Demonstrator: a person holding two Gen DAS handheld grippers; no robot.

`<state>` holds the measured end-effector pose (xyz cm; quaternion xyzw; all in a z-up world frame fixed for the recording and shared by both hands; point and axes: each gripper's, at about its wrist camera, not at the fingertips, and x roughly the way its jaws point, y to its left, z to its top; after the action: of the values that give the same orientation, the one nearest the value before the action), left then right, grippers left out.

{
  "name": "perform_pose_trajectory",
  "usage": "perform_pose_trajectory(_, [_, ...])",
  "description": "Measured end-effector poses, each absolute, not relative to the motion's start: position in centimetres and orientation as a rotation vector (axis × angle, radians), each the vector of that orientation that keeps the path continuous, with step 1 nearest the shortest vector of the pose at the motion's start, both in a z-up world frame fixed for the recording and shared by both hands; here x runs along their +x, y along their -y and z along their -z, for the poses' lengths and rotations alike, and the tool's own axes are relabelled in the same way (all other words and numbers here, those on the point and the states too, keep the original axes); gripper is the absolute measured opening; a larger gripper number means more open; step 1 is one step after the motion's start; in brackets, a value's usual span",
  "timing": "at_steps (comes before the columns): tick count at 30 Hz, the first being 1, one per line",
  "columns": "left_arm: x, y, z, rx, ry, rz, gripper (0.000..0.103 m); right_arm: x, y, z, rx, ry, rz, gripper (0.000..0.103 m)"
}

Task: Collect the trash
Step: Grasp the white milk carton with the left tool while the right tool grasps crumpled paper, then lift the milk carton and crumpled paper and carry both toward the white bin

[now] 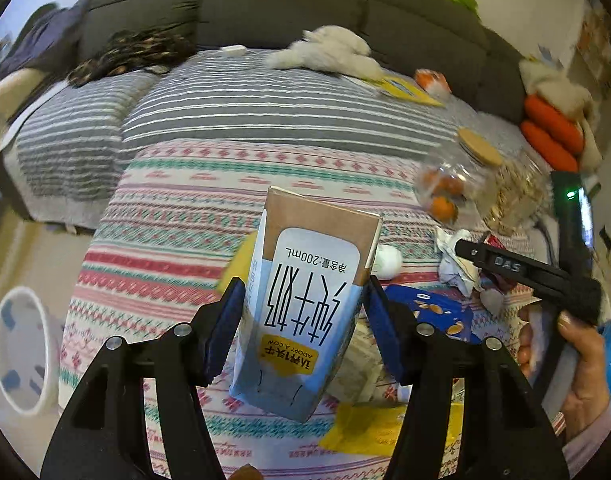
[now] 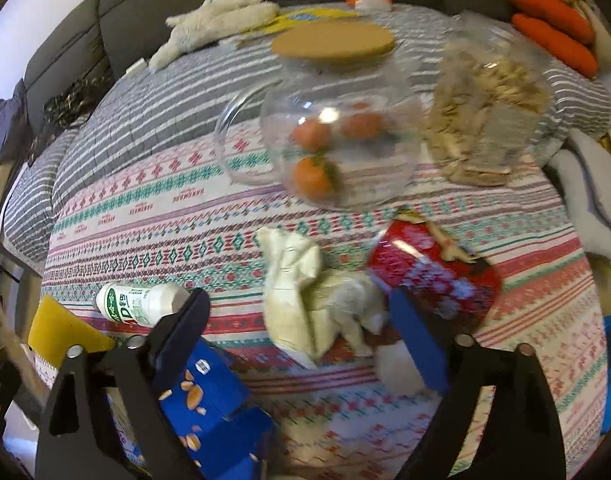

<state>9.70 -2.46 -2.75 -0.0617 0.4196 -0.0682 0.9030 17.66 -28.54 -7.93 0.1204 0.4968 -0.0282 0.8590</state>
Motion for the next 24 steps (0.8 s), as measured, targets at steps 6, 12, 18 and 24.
perform_pose_trajectory(6, [9.8, 1.0, 4.1, -0.164, -0.864, 0.136, 0.058, 18.6, 27.4, 10.1, 0.205, -1.092, 0.084, 0.043])
perform_pose_trajectory(12, [10.4, 0.8, 4.6, -0.168, -0.863, 0.124, 0.058, 17.9, 28.1, 9.2, 0.237, -1.018, 0.093, 0.03])
perform_pose_trajectory(18, [10.3, 0.0, 4.2, -0.189, -0.843, 0.103, 0.058, 16.5, 27.7, 5.9, 0.243, -0.909, 0.071, 0.03])
perform_pose_trajectory(24, [9.6, -0.6, 3.1, -0.207, -0.799, 0.089, 0.058, 14.9, 25.7, 3.0, 0.204, -0.815, 0.046, 0.03])
